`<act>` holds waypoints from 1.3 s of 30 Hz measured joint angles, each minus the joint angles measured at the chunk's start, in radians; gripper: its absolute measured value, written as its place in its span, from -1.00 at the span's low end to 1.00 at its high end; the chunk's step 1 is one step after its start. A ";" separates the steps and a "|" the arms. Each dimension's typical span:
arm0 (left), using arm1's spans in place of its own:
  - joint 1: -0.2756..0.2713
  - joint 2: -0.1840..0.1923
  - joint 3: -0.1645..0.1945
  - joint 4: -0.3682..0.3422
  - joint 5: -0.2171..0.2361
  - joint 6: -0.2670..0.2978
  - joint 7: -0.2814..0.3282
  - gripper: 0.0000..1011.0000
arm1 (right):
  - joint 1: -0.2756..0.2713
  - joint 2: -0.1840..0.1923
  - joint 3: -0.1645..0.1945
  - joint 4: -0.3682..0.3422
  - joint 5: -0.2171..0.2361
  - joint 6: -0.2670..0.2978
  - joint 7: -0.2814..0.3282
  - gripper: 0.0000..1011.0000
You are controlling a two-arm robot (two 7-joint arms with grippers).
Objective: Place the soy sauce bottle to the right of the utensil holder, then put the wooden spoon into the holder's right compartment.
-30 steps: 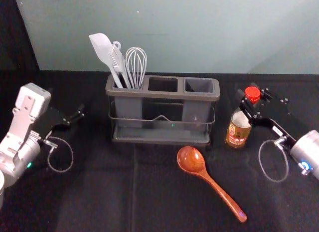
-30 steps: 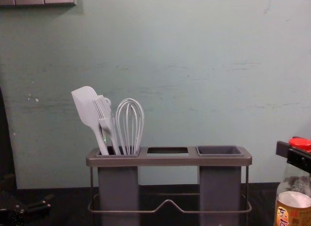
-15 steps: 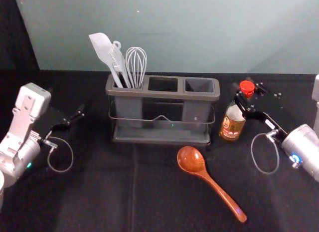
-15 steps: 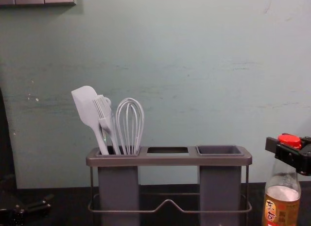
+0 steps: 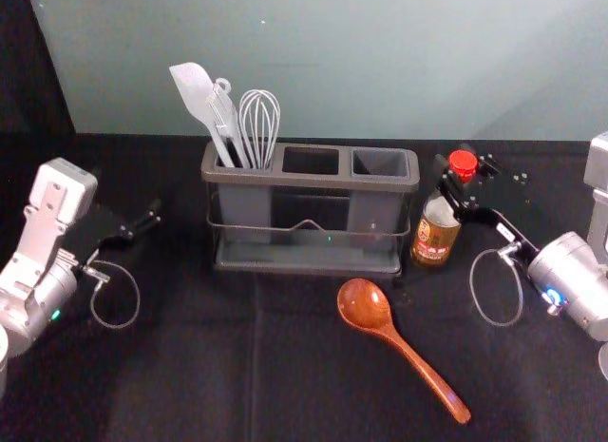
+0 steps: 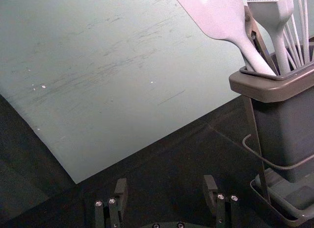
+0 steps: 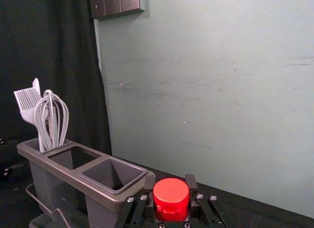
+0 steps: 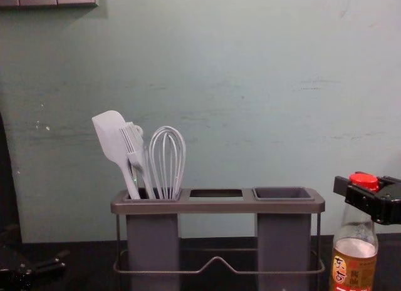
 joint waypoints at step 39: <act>0.000 0.000 0.000 0.000 0.000 0.000 0.000 0.99 | -0.031 0.001 0.041 -0.079 0.026 0.014 -0.025 0.72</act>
